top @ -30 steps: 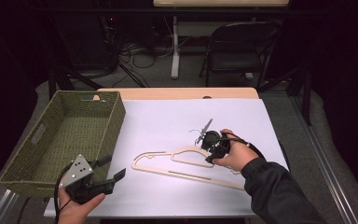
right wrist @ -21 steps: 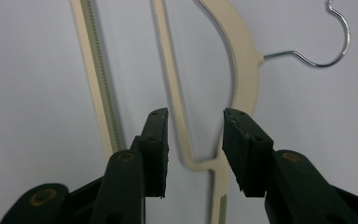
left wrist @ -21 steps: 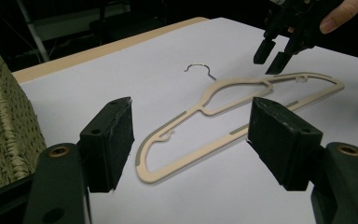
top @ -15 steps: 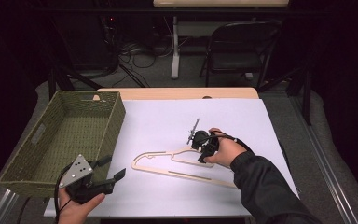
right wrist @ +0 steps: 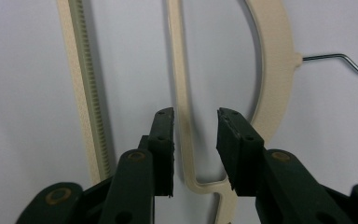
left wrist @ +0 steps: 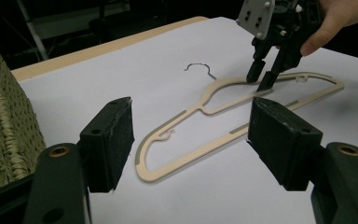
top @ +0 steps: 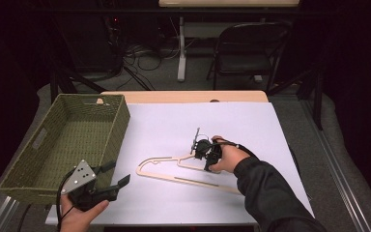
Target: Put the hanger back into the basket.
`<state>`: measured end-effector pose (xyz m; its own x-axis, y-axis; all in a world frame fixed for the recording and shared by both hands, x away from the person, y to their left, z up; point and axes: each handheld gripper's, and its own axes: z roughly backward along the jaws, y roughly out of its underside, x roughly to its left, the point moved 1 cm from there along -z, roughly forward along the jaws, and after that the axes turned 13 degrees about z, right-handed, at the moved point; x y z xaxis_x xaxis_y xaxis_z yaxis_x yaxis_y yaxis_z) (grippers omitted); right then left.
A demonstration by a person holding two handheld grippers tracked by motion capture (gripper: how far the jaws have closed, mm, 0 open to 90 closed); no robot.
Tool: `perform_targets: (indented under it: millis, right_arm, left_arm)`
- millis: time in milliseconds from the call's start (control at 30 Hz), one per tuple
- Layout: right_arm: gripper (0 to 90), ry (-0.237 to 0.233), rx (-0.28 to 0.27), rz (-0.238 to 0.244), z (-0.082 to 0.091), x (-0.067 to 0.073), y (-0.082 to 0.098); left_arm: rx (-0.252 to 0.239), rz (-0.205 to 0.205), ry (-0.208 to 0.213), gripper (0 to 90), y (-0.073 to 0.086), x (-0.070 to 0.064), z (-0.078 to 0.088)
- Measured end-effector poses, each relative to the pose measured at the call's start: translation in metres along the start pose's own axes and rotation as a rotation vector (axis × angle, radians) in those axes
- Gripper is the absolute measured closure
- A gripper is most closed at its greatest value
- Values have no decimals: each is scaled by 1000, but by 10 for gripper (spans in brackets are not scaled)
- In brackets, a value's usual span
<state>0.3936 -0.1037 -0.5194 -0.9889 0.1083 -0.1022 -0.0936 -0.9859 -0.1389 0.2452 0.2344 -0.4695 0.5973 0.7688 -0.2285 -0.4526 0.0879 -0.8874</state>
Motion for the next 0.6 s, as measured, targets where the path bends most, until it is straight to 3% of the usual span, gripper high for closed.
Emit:
perform_targets:
  millis: [600]
  right_arm:
    - [756, -38, 37, 16, -11, -3, -3]
  left_arm:
    - [2, 5, 1, 315, 1, 0, -1]
